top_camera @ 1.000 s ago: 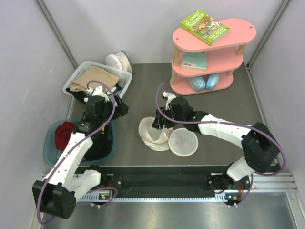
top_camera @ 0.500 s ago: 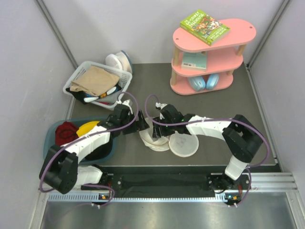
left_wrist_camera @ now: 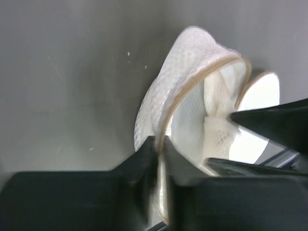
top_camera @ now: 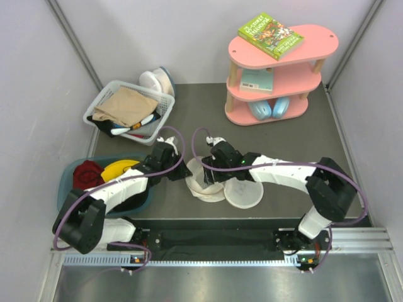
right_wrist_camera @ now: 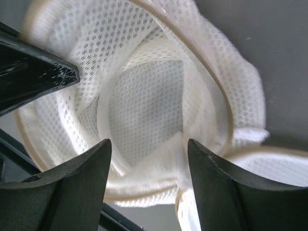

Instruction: Unzip the laundry bag and remove the bra

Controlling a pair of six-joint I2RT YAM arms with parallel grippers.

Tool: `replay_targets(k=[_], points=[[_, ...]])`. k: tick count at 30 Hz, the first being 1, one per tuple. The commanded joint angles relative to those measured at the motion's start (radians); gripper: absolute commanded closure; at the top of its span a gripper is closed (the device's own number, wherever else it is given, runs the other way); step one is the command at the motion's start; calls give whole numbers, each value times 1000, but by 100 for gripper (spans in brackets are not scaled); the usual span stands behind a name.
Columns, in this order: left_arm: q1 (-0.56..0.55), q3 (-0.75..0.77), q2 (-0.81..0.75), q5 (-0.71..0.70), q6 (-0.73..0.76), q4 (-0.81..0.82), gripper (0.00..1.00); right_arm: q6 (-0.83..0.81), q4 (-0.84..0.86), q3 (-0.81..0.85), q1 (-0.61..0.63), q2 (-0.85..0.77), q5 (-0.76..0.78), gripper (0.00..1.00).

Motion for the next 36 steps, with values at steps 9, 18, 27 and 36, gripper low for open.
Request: replay_targets(k=[9,18,27,36], points=[[-5,-39,-54,-6,-4,55,100,58,-258,-117,-128,-338,196,32],[-5,-27,-41,3,19,58,100,111,-306,-317,-319,-462,107,36],[-5,-20,-50,9,33,57,100,169,-363,-363,-331,-416,100,38],[-5,-13,-53,5,50,44,100,190,-364,-387,-348,-407,115,46]])
